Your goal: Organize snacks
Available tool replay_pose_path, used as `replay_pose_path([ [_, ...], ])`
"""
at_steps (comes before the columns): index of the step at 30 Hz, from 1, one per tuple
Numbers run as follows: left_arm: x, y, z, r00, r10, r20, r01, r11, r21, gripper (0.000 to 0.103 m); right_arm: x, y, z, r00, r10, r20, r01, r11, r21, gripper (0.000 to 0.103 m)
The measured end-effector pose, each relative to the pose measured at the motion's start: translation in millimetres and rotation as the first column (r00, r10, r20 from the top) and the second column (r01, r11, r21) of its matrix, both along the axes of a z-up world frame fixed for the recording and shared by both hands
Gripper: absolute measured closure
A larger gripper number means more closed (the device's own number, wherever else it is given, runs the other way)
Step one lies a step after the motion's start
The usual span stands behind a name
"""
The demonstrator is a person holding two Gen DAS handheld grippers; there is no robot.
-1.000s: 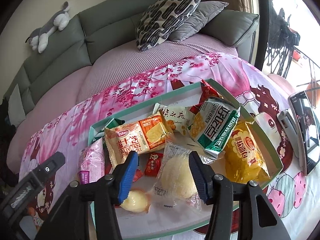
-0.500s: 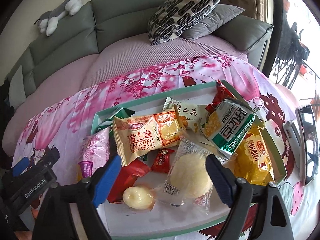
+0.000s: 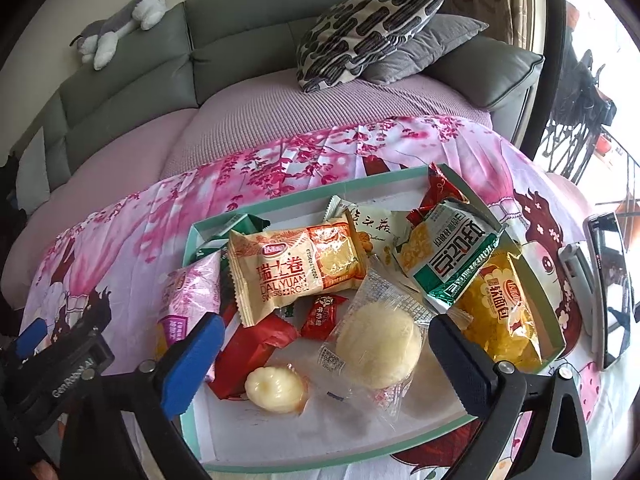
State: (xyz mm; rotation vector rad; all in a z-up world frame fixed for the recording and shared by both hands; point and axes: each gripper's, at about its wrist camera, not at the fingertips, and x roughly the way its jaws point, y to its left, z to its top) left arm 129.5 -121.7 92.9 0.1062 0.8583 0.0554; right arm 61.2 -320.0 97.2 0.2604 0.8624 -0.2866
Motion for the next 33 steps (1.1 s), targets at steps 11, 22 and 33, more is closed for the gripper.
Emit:
replay_pose_path([
  [11, -15.0, 16.9, 5.9, 0.997, 0.077, 0.002, -0.077, 0.996, 0.049, 0.001, -7.8, 9.9, 12.2, 1.0, 0.002, 0.023, -0.001, 0.999, -0.04, 0.0],
  [22, -26.2, 31.8, 2.4, 0.996, 0.084, -0.019, -0.083, 0.996, 0.044, 0.001, -16.6, 26.8, 15.8, 0.999, 0.031, 0.025, -0.029, 0.997, -0.068, 0.0],
  [33, -51.6, 43.3, -4.5, 0.998, 0.055, -0.041, -0.053, 0.998, 0.038, 0.001, -40.0, 42.9, 10.8, 0.998, 0.07, 0.004, -0.069, 0.995, -0.078, 0.0],
])
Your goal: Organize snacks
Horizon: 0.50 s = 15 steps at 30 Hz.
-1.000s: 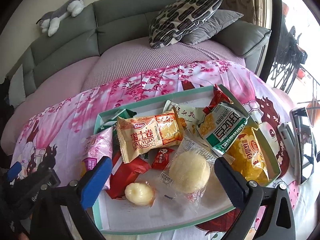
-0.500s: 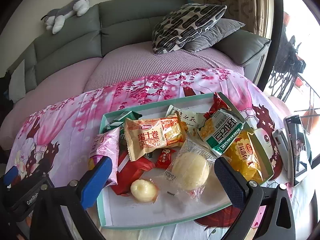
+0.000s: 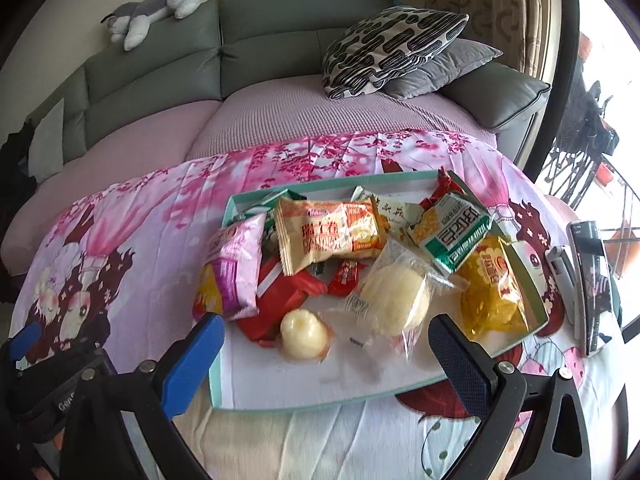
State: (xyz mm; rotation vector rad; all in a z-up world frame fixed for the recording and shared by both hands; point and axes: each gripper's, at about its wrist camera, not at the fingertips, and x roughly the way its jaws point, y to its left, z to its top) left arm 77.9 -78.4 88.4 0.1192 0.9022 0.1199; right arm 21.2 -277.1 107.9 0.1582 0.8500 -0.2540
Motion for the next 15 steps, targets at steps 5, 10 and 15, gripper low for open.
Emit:
replay_pose_path([
  [5, -16.3, -1.0, -4.4, 1.0, -0.023, -0.011, 0.023, 1.0, 0.005, 0.001, -11.4, 6.3, 0.4, 1.0, 0.015, 0.006, -0.015, 1.0, -0.009, 0.0],
  [10, -31.0, -1.6, -7.6, 0.999, -0.037, -0.01, 0.037, 0.999, 0.014, 0.001, -26.2, 8.5, -6.9, 1.0, 0.017, 0.001, -0.017, 1.0, 0.001, 0.0],
  [15, -40.6, 0.1, -13.5, 0.999, -0.049, -0.02, 0.05, 0.998, 0.023, 0.001, -38.7, 8.8, -16.6, 1.0, 0.021, -0.008, -0.02, 1.0, 0.017, 0.0],
])
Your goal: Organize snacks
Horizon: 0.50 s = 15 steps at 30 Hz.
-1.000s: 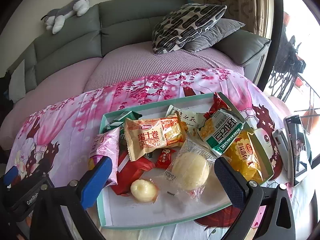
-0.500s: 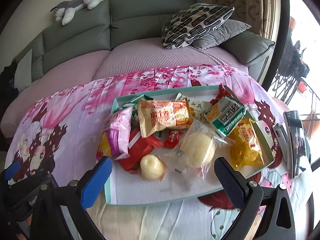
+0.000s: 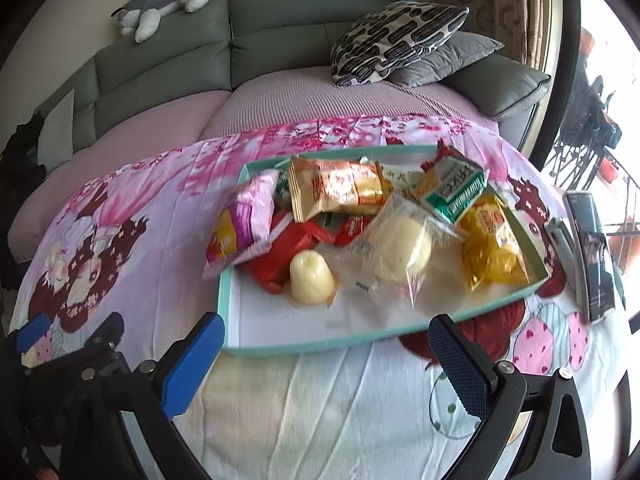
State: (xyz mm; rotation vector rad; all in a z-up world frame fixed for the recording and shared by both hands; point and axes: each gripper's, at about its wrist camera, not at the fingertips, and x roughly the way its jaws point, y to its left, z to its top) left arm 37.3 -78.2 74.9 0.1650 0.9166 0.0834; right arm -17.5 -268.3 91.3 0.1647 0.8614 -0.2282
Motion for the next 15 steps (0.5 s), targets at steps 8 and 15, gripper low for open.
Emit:
replay_pose_path([
  [8, -11.7, 6.1, -3.0, 1.0, 0.003, 0.015, -0.003, 1.0, 0.004, 0.001, -14.4, -1.6, -15.5, 0.999, -0.03, -0.02, 0.03, 1.0, -0.009, 0.0],
  [15, -19.2, 13.6, -9.4, 1.0, 0.014, 0.023, -0.014, 1.0, 0.005, 0.001, -27.3, 5.8, -24.3, 1.0, -0.028, -0.014, 0.027, 0.999, -0.025, 0.0],
])
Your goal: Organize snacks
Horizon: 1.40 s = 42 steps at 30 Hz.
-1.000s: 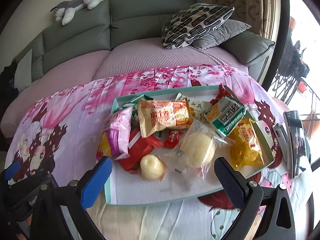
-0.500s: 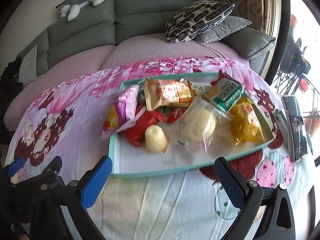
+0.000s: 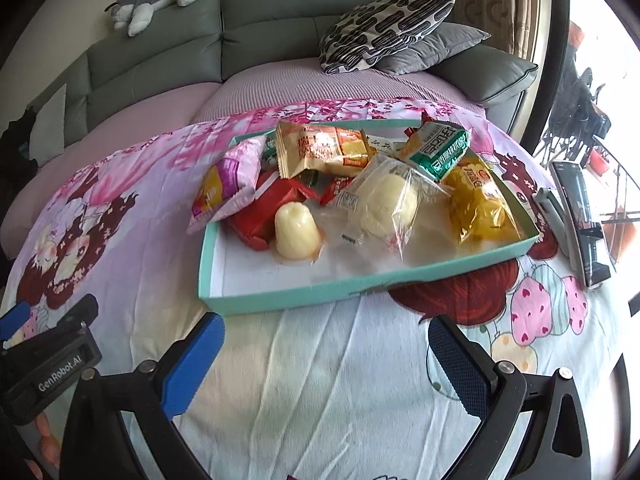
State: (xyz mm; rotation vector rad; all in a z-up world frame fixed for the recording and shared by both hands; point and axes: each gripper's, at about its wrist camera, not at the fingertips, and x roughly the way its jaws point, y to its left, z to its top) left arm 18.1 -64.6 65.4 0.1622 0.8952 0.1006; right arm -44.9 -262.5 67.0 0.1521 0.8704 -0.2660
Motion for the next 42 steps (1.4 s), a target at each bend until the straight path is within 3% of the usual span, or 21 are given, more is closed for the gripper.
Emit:
replay_pose_path([
  [8, -9.6, 6.0, -10.3, 1.0, 0.002, -0.001, -0.002, 1.0, 0.011, 0.001, -9.2, 2.8, 1.7, 0.999, -0.005, 0.037, 0.005, 1.0, -0.006, 0.0],
  [25, -9.4, 20.7, -15.5, 1.0, -0.005, -0.015, 0.003, 0.991, -0.136, 0.001, -10.3, 4.1, 1.1, 0.999, -0.008, 0.043, 0.008, 1.0, -0.002, 0.0],
  [42, -8.4, 18.9, -17.9, 1.0, -0.004, -0.025, 0.001, 0.991, -0.135, 0.001, -8.9, 3.4, -0.5, 0.999, -0.009, 0.036, 0.009, 1.0, 0.006, 0.0],
])
